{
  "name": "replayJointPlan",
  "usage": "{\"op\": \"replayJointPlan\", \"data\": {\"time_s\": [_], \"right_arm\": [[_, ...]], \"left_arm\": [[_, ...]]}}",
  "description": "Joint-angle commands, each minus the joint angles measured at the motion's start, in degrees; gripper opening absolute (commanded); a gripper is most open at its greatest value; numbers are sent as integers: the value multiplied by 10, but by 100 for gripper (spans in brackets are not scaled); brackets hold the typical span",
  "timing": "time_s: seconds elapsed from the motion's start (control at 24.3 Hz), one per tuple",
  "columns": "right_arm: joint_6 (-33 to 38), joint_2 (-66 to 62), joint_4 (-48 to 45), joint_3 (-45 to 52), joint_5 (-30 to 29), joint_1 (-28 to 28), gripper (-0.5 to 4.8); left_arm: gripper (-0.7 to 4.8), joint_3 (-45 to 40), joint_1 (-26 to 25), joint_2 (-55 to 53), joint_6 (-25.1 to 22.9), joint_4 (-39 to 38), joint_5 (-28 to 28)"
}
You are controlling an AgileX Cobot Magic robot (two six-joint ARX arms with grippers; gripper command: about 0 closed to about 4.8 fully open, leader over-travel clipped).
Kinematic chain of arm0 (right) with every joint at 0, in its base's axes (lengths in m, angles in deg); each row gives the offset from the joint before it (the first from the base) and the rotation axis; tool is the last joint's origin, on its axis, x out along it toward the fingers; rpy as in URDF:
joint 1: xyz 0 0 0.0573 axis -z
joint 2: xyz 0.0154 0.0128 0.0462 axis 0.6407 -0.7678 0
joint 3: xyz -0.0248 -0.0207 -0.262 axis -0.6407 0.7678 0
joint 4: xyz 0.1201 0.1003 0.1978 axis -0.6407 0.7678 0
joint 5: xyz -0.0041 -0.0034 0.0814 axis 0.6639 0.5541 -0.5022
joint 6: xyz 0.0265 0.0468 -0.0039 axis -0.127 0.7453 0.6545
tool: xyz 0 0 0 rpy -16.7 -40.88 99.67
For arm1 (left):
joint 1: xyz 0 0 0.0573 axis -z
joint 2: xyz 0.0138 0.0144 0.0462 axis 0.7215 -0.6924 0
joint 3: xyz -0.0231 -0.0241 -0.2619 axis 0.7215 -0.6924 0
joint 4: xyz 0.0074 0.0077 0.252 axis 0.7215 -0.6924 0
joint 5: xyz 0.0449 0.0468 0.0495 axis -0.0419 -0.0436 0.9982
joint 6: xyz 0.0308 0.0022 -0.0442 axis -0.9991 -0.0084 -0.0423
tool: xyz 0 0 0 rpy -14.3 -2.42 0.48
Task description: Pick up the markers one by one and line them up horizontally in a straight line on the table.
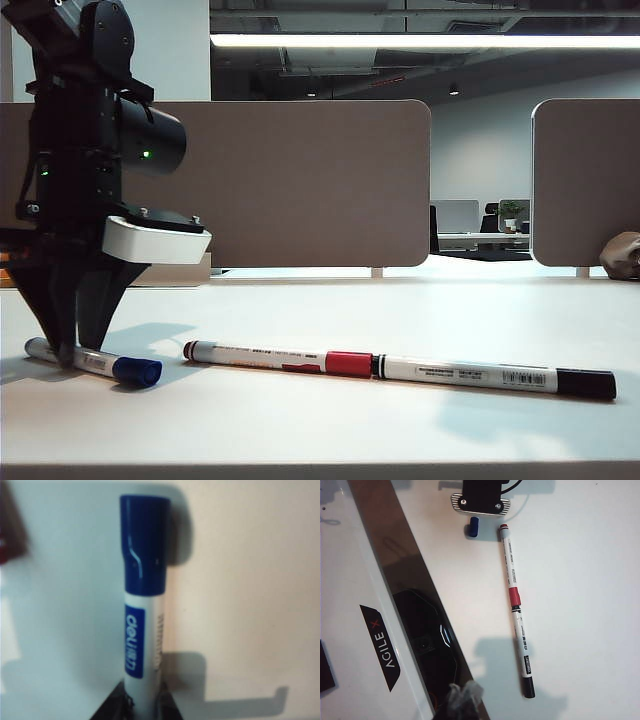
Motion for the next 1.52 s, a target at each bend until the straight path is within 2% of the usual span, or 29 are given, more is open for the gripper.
{"op": "replayJointPlan", "data": {"time_s": [0.04,0.16,0.29,0.78,0.94,1.07,1.52], "right_arm": [[0,3,-3,-2,-2,-1,-5],[0,3,-3,-2,-2,-1,-5],[0,3,-3,-2,-2,-1,-5],[0,3,-3,-2,-2,-1,-5],[0,3,-4,-2,-2,-1,-5],[0,3,-4,-2,-2,-1,-5],[0,3,-4,-2,-2,-1,-5]], "left_arm": [[75,-1,-5,-2,13,30,17],[75,-1,-9,-2,15,51,28],[75,-1,-12,-2,71,97,41],[78,-1,-12,-2,70,96,40],[94,-1,-12,-2,70,86,39],[137,-1,-12,-2,70,86,39],[154,-1,-12,0,70,82,41]]}}
